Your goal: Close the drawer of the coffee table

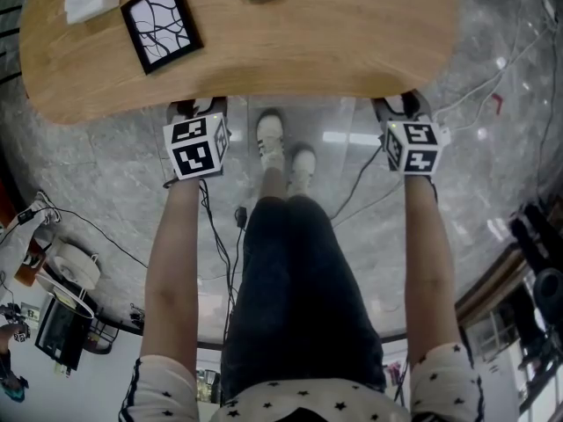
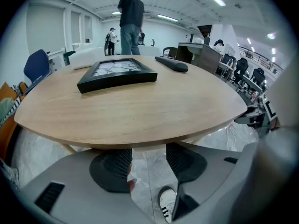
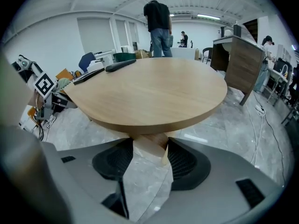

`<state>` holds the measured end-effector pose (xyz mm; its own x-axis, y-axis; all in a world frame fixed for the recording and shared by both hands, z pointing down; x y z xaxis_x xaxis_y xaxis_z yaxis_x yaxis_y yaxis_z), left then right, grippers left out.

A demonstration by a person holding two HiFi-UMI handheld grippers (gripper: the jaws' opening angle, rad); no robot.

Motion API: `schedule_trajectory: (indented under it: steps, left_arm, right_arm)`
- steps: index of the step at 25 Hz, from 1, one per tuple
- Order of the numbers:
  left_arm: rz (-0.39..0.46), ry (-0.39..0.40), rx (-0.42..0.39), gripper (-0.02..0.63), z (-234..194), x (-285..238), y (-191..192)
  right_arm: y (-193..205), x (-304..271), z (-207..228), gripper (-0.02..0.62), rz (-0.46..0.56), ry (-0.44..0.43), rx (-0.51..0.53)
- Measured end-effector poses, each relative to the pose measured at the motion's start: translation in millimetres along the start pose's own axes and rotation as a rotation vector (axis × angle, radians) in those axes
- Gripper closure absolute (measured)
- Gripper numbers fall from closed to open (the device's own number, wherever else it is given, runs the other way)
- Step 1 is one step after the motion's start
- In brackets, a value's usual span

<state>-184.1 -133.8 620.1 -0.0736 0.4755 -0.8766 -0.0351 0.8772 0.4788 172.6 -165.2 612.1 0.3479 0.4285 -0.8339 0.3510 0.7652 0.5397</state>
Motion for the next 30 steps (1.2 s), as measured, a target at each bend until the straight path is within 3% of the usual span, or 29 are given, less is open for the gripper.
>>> schedule_trajectory:
  steps: [9, 17, 30]
  left_arm:
    - [0.031, -0.008, 0.070, 0.374, 0.1, -2.2, -4.5]
    - [0.058, -0.010, 0.090, 0.376, 1.4, -3.8, -7.4]
    - [0.056, 0.011, 0.100, 0.376, 3.6, 5.7, -0.1]
  right_arm:
    - [-4.8, -2.4, 3.5, 0.368, 0.070, 0.043, -0.020]
    - [-5.6, -3.4, 6.6, 0.368, 0.135, 0.084, -0.103]
    - [1.5, 1.8, 5.8, 0.369, 0.117, 0.138, -0.198]
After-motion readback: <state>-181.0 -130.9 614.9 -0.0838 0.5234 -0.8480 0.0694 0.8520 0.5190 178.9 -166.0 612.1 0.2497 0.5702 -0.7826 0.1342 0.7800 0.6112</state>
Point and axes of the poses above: the fingertips, and each gripper's own axes: x backward along the fingers, z to its right, y out of its underside, the point moved 1 cm from there along x, backward along the fingers, and after that the axes turned 3 degrees about -y, right-handed, at the moved point
